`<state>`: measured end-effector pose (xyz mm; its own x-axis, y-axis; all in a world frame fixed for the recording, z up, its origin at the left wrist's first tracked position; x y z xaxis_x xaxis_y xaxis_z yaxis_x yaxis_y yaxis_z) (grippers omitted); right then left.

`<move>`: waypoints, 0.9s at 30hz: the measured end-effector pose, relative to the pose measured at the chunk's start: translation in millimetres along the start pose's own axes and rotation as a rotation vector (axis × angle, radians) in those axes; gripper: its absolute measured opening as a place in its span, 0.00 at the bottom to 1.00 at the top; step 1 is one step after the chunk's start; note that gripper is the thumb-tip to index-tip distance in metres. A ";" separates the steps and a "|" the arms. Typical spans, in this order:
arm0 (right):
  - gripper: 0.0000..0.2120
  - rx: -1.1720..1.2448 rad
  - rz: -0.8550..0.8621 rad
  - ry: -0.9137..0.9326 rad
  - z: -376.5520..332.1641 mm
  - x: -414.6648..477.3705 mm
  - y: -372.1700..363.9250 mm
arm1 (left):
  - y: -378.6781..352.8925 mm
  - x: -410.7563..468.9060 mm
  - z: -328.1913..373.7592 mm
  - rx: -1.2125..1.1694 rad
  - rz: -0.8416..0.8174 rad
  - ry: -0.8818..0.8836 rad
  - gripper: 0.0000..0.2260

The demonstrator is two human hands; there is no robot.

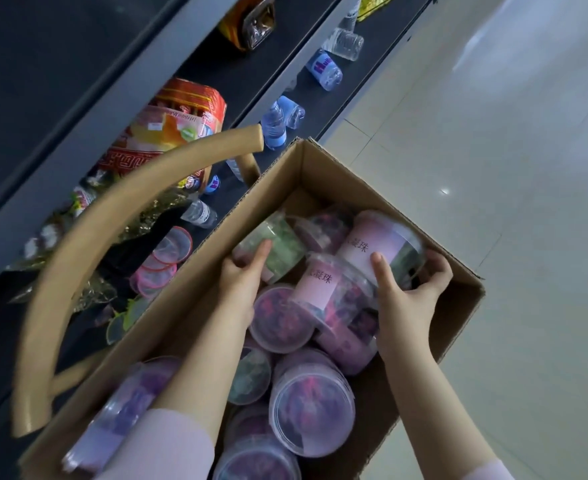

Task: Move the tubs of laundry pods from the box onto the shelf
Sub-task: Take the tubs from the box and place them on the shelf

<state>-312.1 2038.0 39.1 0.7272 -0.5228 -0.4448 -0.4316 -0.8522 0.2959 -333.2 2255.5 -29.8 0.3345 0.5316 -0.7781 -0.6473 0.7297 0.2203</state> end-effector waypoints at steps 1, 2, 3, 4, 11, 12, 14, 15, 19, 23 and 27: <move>0.32 0.037 -0.007 -0.024 -1.9 -1.3 1.9 | 2.3 -3.4 2.5 0.006 0.005 -0.010 0.46; 0.32 0.074 -0.019 -0.043 -5.5 -3.2 4.2 | 4.9 -8.0 5.7 0.003 0.003 -0.016 0.46; 0.32 0.104 -0.033 -0.046 -10.3 -5.2 7.1 | 7.6 -13.5 9.4 -0.009 -0.005 -0.020 0.46; 0.32 0.127 -0.046 -0.033 -16.3 -7.7 10.3 | 10.9 -20.4 13.3 -0.023 -0.015 -0.026 0.45; 0.33 0.182 -0.160 0.145 -62.2 -55.0 45.1 | 69.2 -111.4 29.6 -0.117 -0.036 -0.150 0.38; 0.34 0.186 -0.188 0.173 -65.5 -68.5 50.2 | 84.6 -127.8 27.0 -0.130 -0.037 -0.174 0.38; 0.34 0.177 -0.251 0.221 -67.5 -102.7 58.3 | 122.4 -161.0 17.7 -0.163 -0.023 -0.232 0.33; 0.34 0.166 -0.286 0.239 -65.9 -123.8 61.8 | 145.0 -178.1 11.6 -0.183 -0.005 -0.260 0.31; 0.34 0.159 -0.440 0.237 -49.2 -229.1 73.6 | 254.4 -245.6 -19.2 -0.257 0.042 -0.359 0.25; 0.35 0.260 -0.634 0.216 -34.6 -362.6 89.2 | 384.3 -316.9 -60.4 -0.381 0.111 -0.401 0.33; 0.32 0.380 -0.909 0.114 -32.4 -492.1 100.5 | 515.4 -394.0 -89.9 -0.439 0.297 -0.494 0.28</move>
<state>-696.0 2210.4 315.1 0.9052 0.3215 -0.2779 0.1878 -0.8892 -0.4173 -860.2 2383.5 337.5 0.3048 0.8886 -0.3428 -0.9396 0.3394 0.0442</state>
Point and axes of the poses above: each hand's wrist, its own x-axis towards the middle knuckle, its own y-axis out of the back of the hand, z = x × y, the point moved 2 cm from there along x, towards the middle knuckle, and after that the axes turned 6 degrees about z, right-handed, at the moved point
